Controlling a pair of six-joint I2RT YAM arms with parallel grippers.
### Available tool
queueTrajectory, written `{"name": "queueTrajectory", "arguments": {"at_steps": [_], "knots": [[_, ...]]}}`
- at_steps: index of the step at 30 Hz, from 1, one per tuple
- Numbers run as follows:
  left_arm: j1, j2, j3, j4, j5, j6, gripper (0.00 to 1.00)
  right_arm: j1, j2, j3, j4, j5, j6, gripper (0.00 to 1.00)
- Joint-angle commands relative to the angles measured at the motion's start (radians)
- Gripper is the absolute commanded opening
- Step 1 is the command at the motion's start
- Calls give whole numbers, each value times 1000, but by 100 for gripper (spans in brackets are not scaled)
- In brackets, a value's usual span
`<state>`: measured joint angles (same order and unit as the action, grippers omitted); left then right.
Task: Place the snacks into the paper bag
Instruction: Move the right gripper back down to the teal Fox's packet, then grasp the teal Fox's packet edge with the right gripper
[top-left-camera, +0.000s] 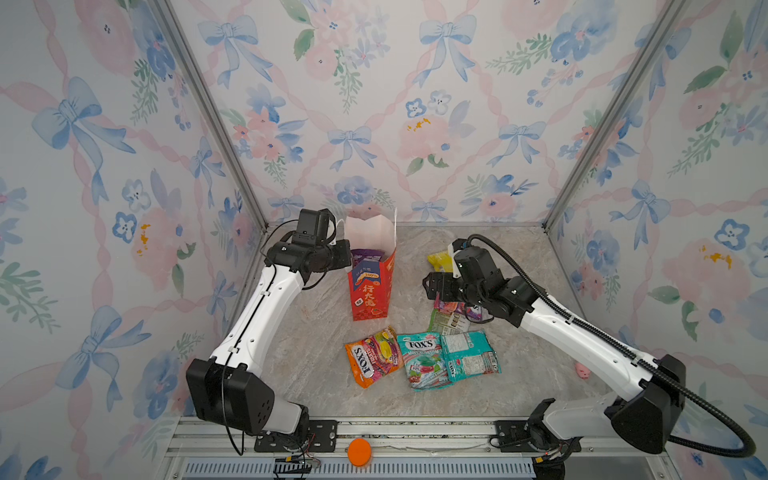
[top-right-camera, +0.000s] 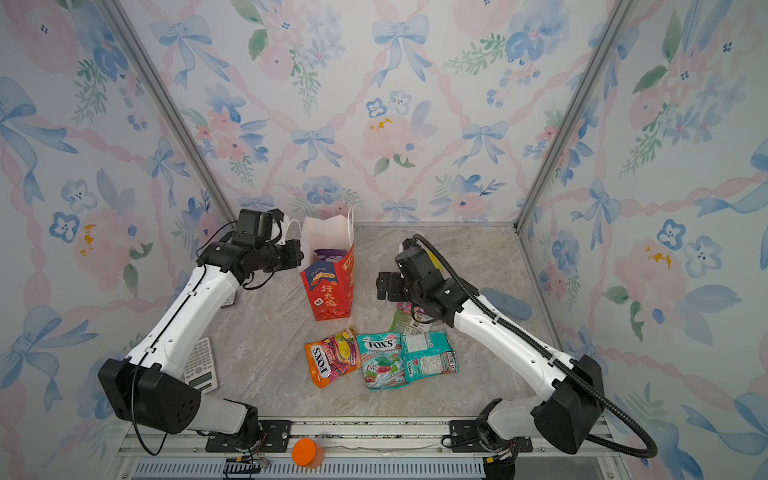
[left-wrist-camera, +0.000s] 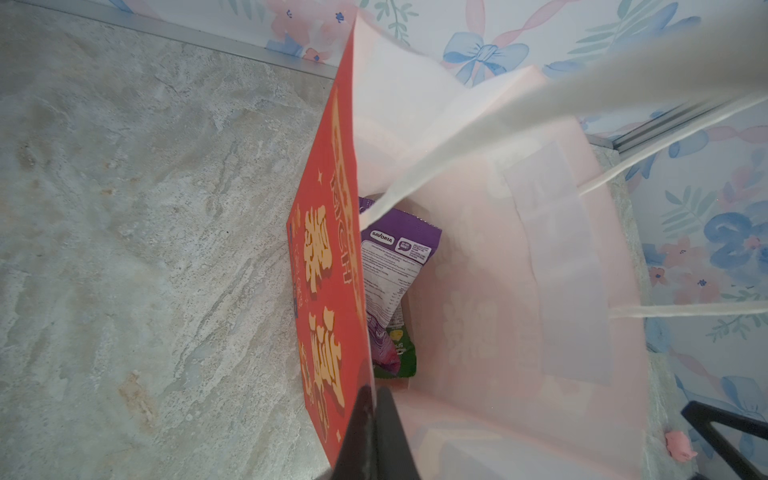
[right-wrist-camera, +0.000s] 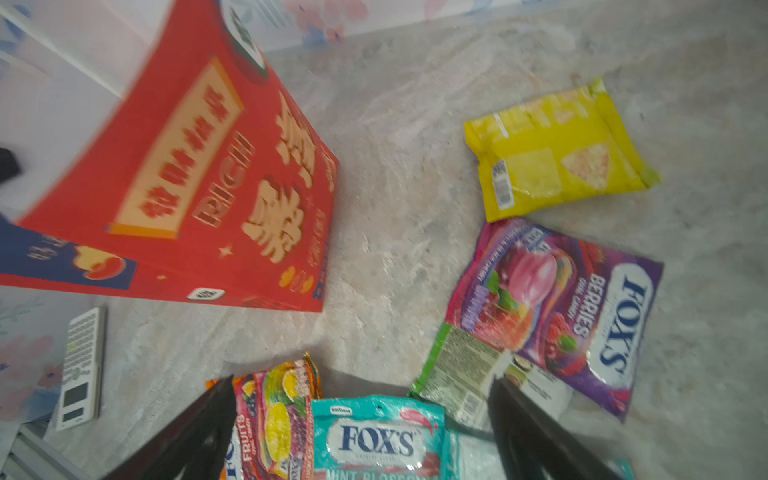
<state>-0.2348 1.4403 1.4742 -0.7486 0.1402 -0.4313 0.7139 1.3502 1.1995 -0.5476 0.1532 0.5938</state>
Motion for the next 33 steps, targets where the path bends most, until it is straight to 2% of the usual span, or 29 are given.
{"name": "queueTrajectory", "arguments": {"at_steps": [1,11,17,24,33], "knots": [[4,-6,-6,-21,10,6,0,-7,-56,-102,-57,71,123,97],[4,-22,-34,-3,16,10,0,-17,-200,-358,-188,75,450,97],[5,-23,-44,5,27,18,0,-18,-297,-486,-229,-21,560,97],[5,-26,-51,11,32,19,0,-25,-364,-593,-227,-104,631,97],[5,-19,-46,12,33,17,0,-74,-327,-686,-88,-211,660,97]]}}
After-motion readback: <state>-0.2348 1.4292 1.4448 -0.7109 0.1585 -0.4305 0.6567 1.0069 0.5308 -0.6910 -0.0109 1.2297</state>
